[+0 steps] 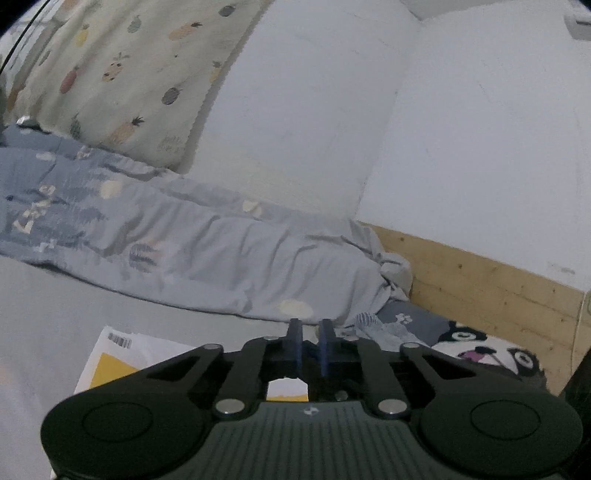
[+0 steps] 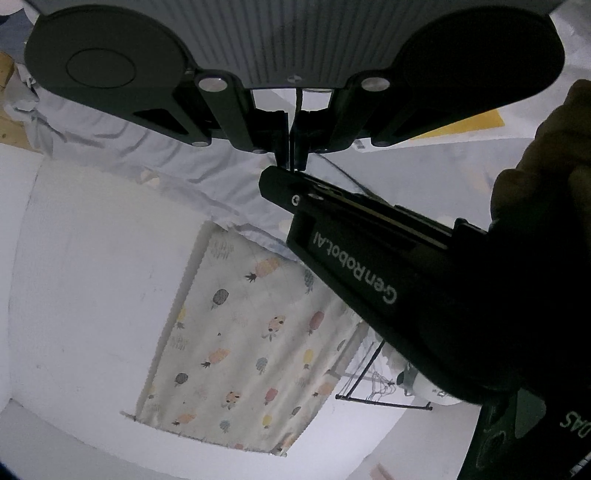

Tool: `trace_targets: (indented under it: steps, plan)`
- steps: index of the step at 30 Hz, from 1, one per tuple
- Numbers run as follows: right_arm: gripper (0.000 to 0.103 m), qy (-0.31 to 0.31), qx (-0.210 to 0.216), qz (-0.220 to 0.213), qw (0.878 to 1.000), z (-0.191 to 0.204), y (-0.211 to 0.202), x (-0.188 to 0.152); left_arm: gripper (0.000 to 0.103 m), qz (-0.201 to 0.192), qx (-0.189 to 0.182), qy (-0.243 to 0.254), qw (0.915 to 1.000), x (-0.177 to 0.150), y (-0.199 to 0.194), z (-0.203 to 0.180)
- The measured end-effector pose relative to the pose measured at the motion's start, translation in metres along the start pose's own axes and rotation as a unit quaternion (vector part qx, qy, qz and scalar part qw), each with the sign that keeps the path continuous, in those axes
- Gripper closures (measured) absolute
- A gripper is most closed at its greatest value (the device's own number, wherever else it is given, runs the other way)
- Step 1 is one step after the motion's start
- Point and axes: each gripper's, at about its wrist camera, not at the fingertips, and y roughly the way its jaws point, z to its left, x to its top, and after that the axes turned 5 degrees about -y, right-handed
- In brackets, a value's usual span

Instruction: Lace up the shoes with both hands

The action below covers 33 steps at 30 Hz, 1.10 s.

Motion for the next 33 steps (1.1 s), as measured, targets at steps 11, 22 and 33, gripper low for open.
trace_targets:
  steps: [11, 22, 33]
  plan:
    - [0.08, 0.002, -0.004, 0.016, 1.0, -0.002, 0.011, 0.006, 0.103, 0.002, 0.003, -0.061, 0.9981, 0.006, -0.001, 0.021]
    - [0.099, 0.007, 0.008, 0.026, 1.0, 0.001, 0.007, -0.002, 0.103, -0.001, -0.002, -0.085, 0.9964, 0.009, -0.003, 0.031]
    - [0.102, 0.119, 0.014, 0.024, 0.993, -0.035, 0.005, 0.001, 0.085, 0.043, 0.012, -0.087, 0.9952, 0.004, 0.005, 0.038]
